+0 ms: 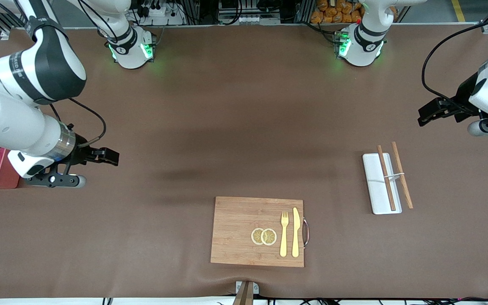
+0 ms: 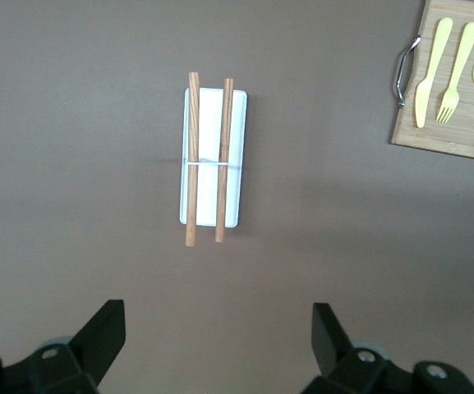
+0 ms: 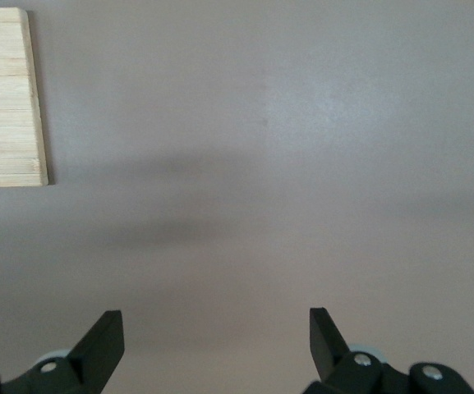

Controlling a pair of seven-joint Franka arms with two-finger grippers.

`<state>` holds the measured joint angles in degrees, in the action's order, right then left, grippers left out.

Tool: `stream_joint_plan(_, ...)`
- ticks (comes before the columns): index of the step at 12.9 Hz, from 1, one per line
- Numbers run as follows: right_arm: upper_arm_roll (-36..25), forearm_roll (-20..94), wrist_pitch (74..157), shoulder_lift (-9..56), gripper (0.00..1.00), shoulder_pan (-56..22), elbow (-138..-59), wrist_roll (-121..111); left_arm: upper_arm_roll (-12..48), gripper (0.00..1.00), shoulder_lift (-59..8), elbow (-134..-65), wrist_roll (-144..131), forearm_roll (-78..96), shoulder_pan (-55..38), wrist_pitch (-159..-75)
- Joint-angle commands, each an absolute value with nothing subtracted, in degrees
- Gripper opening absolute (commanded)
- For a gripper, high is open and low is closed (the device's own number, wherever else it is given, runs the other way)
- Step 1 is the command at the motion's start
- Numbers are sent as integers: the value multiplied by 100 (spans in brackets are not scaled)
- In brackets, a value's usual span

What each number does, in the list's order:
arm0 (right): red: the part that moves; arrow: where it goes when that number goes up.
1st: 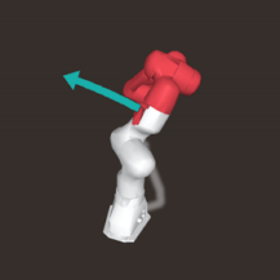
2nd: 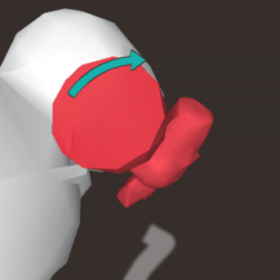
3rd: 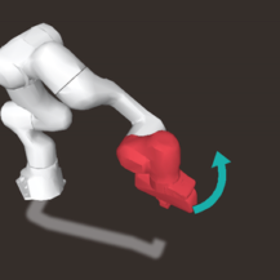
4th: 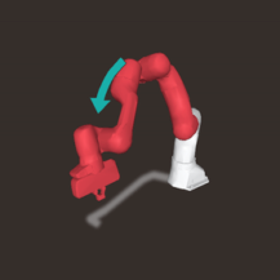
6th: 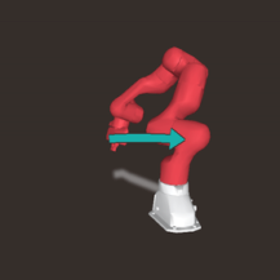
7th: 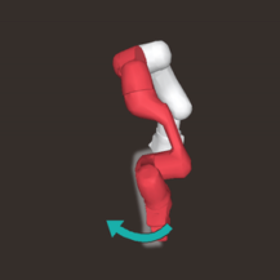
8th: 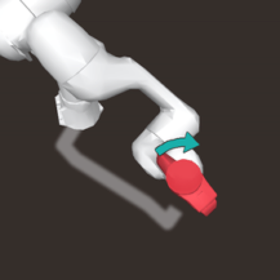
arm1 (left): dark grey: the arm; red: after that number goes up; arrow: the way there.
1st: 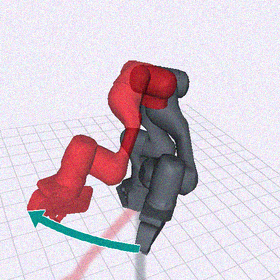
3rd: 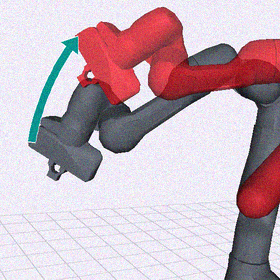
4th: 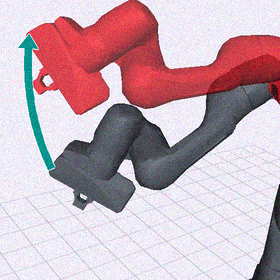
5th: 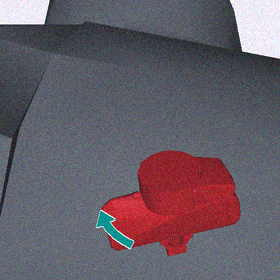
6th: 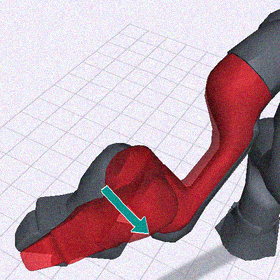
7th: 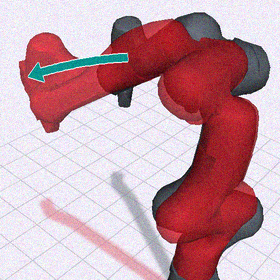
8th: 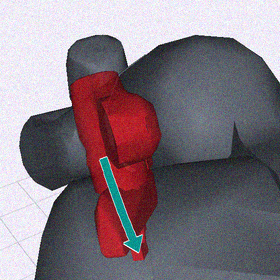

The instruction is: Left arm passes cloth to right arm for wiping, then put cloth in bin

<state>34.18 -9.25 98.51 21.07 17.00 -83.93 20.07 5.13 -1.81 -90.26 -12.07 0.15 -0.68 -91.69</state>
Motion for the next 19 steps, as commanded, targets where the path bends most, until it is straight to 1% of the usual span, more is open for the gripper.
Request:
stream_joint_plan(1,2713,-932,9914,1768,100,1164,-8490,1943,527,100,-149,-9070,-1090,79,-26,-9229)
stream_joint_plan(2,2124,-879,9966,1697,100,673,-8499,1786,527,100,-149,-9070,-1099,79,-35,-9229)
stream_joint_plan(3,1727,-783,10002,1609,100,381,-8499,1619,527,100,-149,-9079,-1090,79,-26,-9229)
stream_joint_plan(4,1279,-600,10002,1565,100,134,-8499,1434,527,100,-149,-9053,-1090,70,-26,-9229)
stream_joint_plan(7,-434,262,10002,1407,100,-560,-8517,119,527,100,-149,-9062,-1090,70,-26,-9229)
stream_joint_plan(8,-674,255,10002,1241,100,-641,-8560,-8,527,100,-149,-9070,-1099,79,-35,-9237)
stream_joint_plan(10,-694,237,9932,715,100,-528,-8753,-70,527,100,-149,-9053,-1099,70,-35,-9229)
stream_joint_plan(12,-694,237,9652,441,100,-256,-8719,-306,527,100,-141,-9053,-1090,79,-26,-9229)
stream_joint_plan(15,-729,307,9650,413,100,-237,-8719,-518,536,100,-114,-9053,-1090,79,-35,-9229)
stream_joint_plan(17,-1010,325,9685,387,100,-403,-8719,-606,536,100,-79,-9044,-1099,79,-35,-9194)
stream_joint_plan(19,-1002,386,9677,396,100,-387,-8736,-650,527,100,-44,-9018,-1055,70,-35,-9123)
